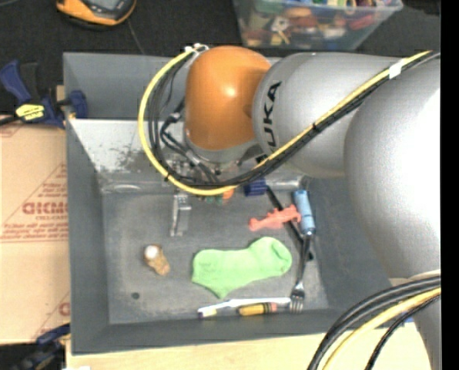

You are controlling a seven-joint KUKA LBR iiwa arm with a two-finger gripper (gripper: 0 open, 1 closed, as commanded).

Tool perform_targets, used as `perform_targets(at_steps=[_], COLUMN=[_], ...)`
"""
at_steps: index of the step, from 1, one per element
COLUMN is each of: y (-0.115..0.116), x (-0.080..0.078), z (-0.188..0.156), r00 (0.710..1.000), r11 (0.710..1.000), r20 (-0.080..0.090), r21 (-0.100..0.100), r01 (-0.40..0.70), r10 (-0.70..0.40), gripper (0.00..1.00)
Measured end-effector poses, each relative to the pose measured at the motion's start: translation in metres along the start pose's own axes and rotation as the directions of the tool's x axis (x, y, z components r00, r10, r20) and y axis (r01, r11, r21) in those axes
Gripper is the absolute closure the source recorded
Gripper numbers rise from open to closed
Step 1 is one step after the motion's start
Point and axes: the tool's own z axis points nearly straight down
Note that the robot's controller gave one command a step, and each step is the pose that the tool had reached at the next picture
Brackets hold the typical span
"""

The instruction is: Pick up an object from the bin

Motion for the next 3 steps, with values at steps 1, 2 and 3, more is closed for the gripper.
perform_targets(at_steps=[1, 2, 3], y=[-0.001, -0.008, -0.005], x=[-0.002, 0.021, 0.025], z=[-0.005, 0.084, 0.043], r00=[1.000, 0.976, 0.992], r11=[1.000, 0.976, 0.992], r20=[0.008, 0.008, 0.018], r21=[-0.001, -0.004, -0.004], r01=[-0.005, -0.217, -0.127], r10=[0.005, 0.217, 0.127], gripper=[0.00, 0.00, 0.00])
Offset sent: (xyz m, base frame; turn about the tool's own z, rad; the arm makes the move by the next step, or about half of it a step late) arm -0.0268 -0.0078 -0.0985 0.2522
